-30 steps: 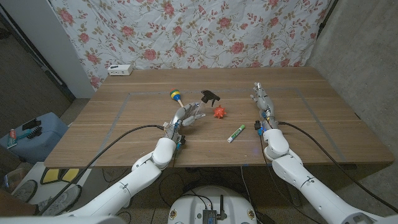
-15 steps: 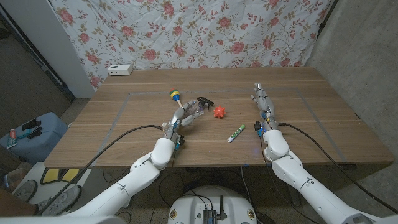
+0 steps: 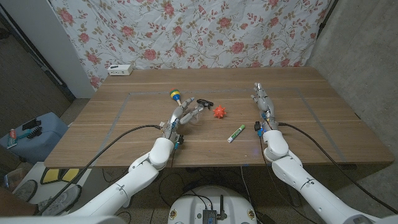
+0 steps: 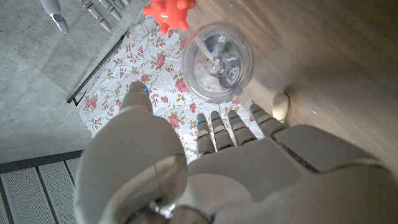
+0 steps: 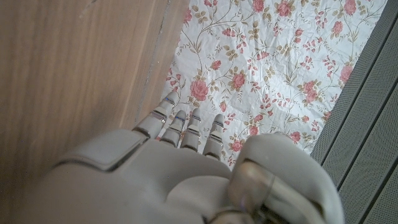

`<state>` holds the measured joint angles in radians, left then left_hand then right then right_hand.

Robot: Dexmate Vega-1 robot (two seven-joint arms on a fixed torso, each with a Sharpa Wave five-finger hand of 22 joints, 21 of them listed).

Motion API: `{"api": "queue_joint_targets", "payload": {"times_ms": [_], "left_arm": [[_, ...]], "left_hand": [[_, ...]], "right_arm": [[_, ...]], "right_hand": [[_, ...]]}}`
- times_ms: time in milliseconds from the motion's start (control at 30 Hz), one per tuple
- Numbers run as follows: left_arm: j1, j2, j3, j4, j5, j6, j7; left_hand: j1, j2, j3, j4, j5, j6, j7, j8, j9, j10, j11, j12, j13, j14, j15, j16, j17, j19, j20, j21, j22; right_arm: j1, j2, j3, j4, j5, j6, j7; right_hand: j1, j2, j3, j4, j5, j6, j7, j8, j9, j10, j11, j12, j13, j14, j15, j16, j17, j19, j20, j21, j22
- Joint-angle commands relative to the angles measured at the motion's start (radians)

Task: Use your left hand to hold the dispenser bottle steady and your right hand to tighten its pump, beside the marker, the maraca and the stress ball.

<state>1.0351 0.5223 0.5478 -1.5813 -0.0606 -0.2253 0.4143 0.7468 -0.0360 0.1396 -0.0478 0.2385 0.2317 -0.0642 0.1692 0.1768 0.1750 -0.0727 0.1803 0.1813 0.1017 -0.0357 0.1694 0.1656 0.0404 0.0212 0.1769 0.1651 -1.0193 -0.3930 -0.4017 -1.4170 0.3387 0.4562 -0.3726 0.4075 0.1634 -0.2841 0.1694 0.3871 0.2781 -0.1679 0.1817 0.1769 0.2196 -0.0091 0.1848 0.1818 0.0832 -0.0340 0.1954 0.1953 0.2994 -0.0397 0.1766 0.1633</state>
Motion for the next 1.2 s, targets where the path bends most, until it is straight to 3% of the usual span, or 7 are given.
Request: {"api": "queue_joint_targets", "payload": {"times_ms": [33, 100, 667, 1000, 1200], "left_arm": [[0.010, 0.016, -0.031, -0.032, -0.041, -0.022, -0.032], [0.010, 0.015, -0.037, -0.031, -0.052, -0.032, -0.038], [-0.015, 0.022, -0.070, -0.014, -0.136, -0.049, -0.112], [-0.063, -0.002, -0.082, 0.091, -0.237, -0.132, -0.211], [-0.079, -0.021, -0.091, 0.158, -0.287, -0.187, -0.254]], "left_hand": [[-0.021, 0.015, 0.000, 0.016, 0.007, -0.013, 0.006, 0.003, -0.001, -0.017, 0.003, -0.002, 0.001, -0.013, -0.004, -0.001, 0.003, -0.007, -0.009, 0.000, 0.004], [-0.039, 0.041, 0.001, 0.030, 0.008, -0.025, 0.008, 0.003, -0.001, -0.029, 0.016, 0.000, 0.001, -0.026, 0.003, 0.000, 0.003, -0.012, -0.019, 0.002, 0.004], [-0.085, 0.093, 0.000, 0.062, 0.001, -0.057, 0.033, 0.004, -0.001, -0.056, 0.035, 0.005, 0.000, -0.050, 0.026, 0.003, 0.003, -0.019, -0.023, 0.007, 0.005], [-0.103, 0.127, 0.006, 0.077, -0.004, -0.065, 0.045, 0.005, -0.001, -0.058, 0.043, 0.008, 0.000, -0.047, 0.037, 0.007, 0.003, -0.010, -0.016, 0.011, 0.005], [-0.107, 0.136, 0.008, 0.079, -0.007, -0.067, 0.047, 0.007, -0.002, -0.058, 0.043, 0.009, 0.000, -0.042, 0.035, 0.008, 0.003, -0.008, -0.013, 0.012, 0.004]], "right_arm": [[-0.002, -0.011, 0.000, -0.009, 0.022, 0.006, 0.038], [-0.003, -0.015, 0.000, -0.015, 0.024, -0.001, 0.042], [0.016, -0.029, -0.012, -0.032, 0.064, -0.045, 0.098], [0.034, -0.016, -0.020, -0.008, 0.103, -0.038, 0.143], [0.039, -0.021, -0.025, -0.013, 0.115, -0.051, 0.160]], "right_hand": [[-0.012, -0.001, -0.003, -0.007, 0.003, -0.017, 0.003, -0.004, 0.002, -0.012, 0.003, -0.002, 0.000, -0.012, -0.014, -0.007, 0.000, -0.013, -0.040, -0.002, 0.002], [-0.016, -0.001, -0.003, -0.006, 0.004, -0.022, 0.005, -0.004, 0.002, -0.018, 0.002, -0.003, 0.000, -0.016, -0.013, -0.007, 0.000, -0.018, -0.040, -0.002, 0.002], [-0.043, 0.000, -0.006, -0.002, 0.005, -0.063, 0.026, -0.010, 0.002, -0.050, 0.004, -0.007, -0.001, -0.039, -0.007, -0.009, 0.001, -0.039, -0.040, -0.001, 0.002], [-0.056, 0.002, -0.006, 0.000, 0.005, -0.067, 0.035, -0.006, 0.002, -0.051, 0.008, -0.004, -0.001, -0.040, -0.005, -0.006, 0.001, -0.035, -0.040, 0.004, 0.003], [-0.065, 0.003, -0.005, 0.000, 0.006, -0.069, 0.036, -0.003, 0.002, -0.054, 0.006, -0.002, -0.001, -0.038, 0.005, -0.004, 0.001, -0.021, -0.018, 0.010, 0.003]]}}
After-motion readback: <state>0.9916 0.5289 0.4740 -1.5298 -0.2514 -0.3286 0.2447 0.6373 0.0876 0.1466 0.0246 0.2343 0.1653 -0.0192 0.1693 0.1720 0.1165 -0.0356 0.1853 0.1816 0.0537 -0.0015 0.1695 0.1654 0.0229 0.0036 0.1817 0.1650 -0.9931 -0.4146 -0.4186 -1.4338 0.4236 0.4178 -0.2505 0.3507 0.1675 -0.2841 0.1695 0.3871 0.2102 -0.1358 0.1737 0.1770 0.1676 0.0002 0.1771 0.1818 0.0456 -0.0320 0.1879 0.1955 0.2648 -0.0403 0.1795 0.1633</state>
